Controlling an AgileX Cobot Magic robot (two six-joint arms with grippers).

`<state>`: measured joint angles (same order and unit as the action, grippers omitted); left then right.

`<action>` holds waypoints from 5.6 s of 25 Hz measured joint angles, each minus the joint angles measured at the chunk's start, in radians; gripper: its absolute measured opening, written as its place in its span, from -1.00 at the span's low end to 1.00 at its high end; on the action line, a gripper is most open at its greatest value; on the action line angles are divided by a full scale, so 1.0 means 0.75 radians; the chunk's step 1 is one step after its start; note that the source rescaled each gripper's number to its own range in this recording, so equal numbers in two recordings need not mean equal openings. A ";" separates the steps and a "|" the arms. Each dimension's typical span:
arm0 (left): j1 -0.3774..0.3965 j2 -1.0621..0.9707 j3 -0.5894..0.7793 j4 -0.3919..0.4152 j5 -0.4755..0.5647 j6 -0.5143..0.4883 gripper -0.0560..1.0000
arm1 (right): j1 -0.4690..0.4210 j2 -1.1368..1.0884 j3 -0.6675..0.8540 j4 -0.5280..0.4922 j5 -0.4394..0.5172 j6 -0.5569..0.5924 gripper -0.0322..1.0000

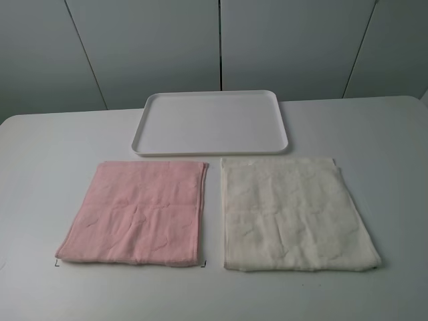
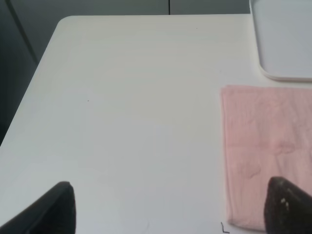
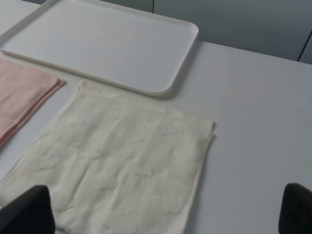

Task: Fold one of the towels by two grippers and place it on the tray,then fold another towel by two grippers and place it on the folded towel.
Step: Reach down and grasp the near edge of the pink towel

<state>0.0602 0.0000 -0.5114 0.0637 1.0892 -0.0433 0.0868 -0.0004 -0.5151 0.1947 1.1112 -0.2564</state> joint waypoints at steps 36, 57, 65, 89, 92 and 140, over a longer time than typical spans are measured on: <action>0.000 0.000 0.000 0.000 0.000 -0.003 0.99 | 0.000 0.000 0.000 0.006 0.000 0.000 1.00; 0.000 0.000 -0.008 0.000 0.007 -0.003 0.99 | 0.000 0.000 0.000 0.172 -0.006 0.000 1.00; 0.000 0.210 -0.125 0.000 0.017 0.103 0.99 | 0.000 0.135 -0.116 0.174 -0.014 0.007 1.00; -0.016 1.602 -0.493 -0.587 -0.056 1.551 0.99 | 0.249 1.500 -0.372 0.783 -0.364 -0.971 1.00; -0.116 1.681 -0.494 -0.500 -0.064 1.618 0.99 | 0.428 1.617 -0.428 0.686 -0.364 -0.974 1.00; -0.398 2.336 -0.173 -0.069 -0.580 1.806 0.99 | 1.179 2.198 -0.593 0.171 -0.587 -0.935 1.00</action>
<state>-0.2384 1.7517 -0.6414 0.0123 0.6541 1.3110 0.9714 1.6483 -0.9597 0.3231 0.6709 -0.9576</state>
